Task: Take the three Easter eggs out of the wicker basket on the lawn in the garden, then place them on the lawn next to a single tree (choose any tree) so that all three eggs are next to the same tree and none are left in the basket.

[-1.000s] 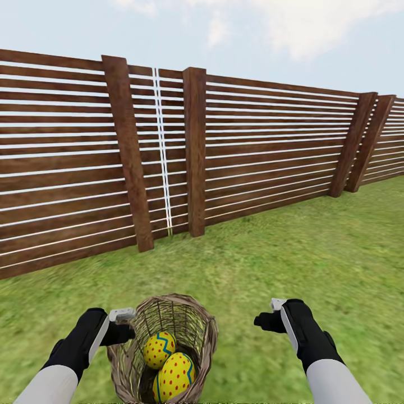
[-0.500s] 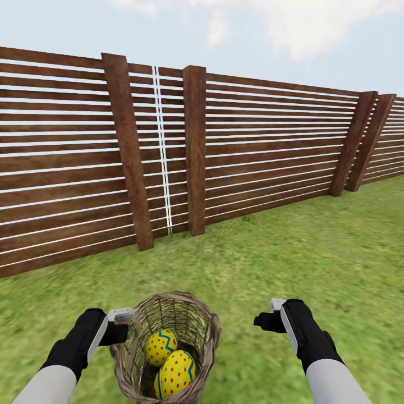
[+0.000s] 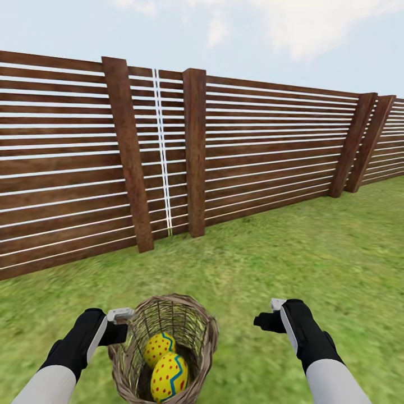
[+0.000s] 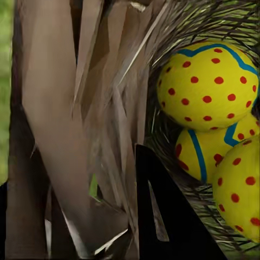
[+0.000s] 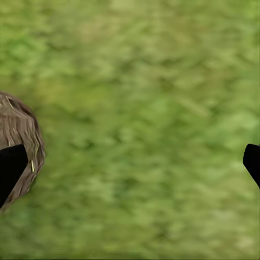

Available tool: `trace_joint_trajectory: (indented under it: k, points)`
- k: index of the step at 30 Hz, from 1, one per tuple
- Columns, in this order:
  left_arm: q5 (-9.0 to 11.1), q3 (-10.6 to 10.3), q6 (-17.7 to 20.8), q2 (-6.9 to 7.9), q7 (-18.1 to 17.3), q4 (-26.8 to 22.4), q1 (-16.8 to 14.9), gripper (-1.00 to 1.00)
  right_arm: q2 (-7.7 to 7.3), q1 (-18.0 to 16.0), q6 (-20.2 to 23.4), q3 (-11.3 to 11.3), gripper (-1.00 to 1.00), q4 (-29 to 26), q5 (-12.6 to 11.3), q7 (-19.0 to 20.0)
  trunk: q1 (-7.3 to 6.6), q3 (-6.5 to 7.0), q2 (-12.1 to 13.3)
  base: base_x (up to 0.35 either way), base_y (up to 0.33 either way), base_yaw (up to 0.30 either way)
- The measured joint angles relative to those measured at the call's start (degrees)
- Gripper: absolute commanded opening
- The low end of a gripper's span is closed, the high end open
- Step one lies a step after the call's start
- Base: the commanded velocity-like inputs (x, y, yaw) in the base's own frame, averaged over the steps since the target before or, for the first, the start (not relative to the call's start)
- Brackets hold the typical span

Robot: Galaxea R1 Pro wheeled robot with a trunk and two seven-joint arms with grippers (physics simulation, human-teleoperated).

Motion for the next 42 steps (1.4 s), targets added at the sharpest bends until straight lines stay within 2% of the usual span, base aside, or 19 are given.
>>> trace_joint_trajectory:
  k: [18,21,24,28,35,37,42]
  points:
    - [-0.2,0.0,-0.1,0.01,-0.1,0.0,0.0,-1.0,0.0,0.0,0.0,0.0,1.0,0.0,0.0,0.0,-3.95,3.23,7.2,0.0,0.0,0.0]
    - [-1.3,0.0,-0.2,0.02,-0.2,0.0,0.0,-1.0,0.06,0.0,0.0,-0.1,1.0,0.0,0.1,0.0,-4.61,3.77,8.4,0.0,0.0,0.0]
    - [-0.6,0.0,-0.1,0.01,-0.3,0.0,0.0,-1.0,0.05,0.0,0.0,-0.1,1.0,0.0,0.1,0.0,-5.27,4.31,9.6,0.0,0.0,0.0]
    - [-1.0,0.0,-0.1,0.01,-0.3,0.0,0.0,-1.0,0.24,0.0,-0.2,-0.1,1.0,0.1,0.4,-0.3,-6.15,5.02,11.2,0.0,0.0,0.0]
    - [-0.9,0.1,-0.1,-0.07,-0.3,0.1,0.1,-1.0,0.49,0.1,-6.0,0.0,1.0,4.7,0.5,-0.6,-7.69,6.28,14.0,0.0,0.0,0.0]
    - [-0.9,0.1,-0.1,-0.07,-0.3,0.1,0.0,-1.0,0.35,0.1,-9.2,0.0,1.0,6.4,0.6,-0.6,-8.13,6.64,14.8,0.0,0.0,0.0]
    - [-0.5,0.1,0.0,-0.08,-0.4,0.0,0.0,-1.0,-0.16,0.1,-12.7,0.0,1.0,12.3,0.6,-0.5,-9.22,7.54,16.8,0.0,0.0,0.116]
